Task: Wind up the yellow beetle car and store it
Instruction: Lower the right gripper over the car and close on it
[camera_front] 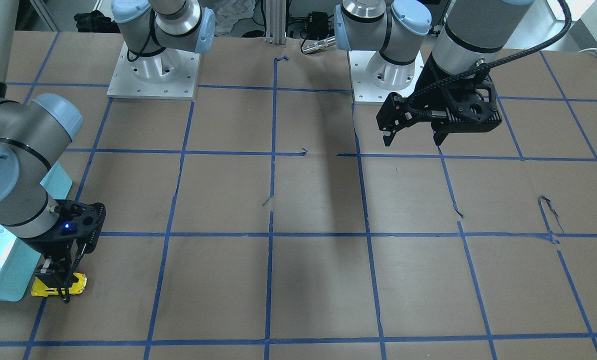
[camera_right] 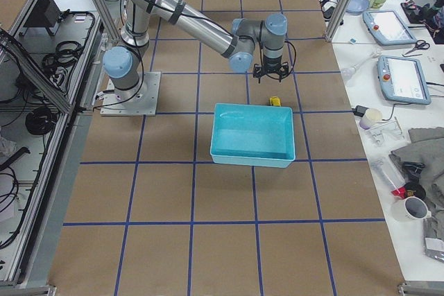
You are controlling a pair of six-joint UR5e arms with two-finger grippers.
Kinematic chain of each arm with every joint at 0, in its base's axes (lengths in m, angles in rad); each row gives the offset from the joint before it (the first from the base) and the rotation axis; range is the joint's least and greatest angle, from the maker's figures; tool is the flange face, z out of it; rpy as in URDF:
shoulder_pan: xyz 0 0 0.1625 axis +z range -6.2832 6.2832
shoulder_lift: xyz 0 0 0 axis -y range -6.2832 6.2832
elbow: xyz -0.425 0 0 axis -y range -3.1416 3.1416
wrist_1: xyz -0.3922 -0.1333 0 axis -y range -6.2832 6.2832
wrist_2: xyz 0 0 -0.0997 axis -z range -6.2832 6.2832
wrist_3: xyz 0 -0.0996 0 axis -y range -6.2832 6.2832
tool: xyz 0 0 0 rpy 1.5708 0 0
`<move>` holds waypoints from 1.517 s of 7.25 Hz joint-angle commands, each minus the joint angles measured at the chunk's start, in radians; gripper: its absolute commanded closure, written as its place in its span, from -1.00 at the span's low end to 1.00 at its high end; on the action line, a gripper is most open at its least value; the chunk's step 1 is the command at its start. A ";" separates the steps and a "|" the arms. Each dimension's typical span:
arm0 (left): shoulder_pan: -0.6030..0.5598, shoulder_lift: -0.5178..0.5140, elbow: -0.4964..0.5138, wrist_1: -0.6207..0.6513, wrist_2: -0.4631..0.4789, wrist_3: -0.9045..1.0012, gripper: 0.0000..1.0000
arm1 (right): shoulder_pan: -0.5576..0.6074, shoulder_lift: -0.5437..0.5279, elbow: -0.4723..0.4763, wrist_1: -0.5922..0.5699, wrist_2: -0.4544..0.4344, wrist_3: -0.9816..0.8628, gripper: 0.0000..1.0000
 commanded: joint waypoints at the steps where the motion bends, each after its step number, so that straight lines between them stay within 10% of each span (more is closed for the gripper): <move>1: -0.003 -0.001 0.001 0.005 -0.005 -0.005 -1.00 | -0.026 0.057 -0.050 -0.010 -0.022 -0.067 -1.00; 8: -0.003 -0.003 0.001 0.005 -0.005 -0.008 -1.00 | -0.069 0.146 -0.073 -0.013 -0.020 -0.118 -0.80; 11: -0.005 -0.004 0.001 0.005 -0.002 -0.008 -1.00 | -0.075 0.145 -0.077 -0.010 -0.023 -0.106 0.71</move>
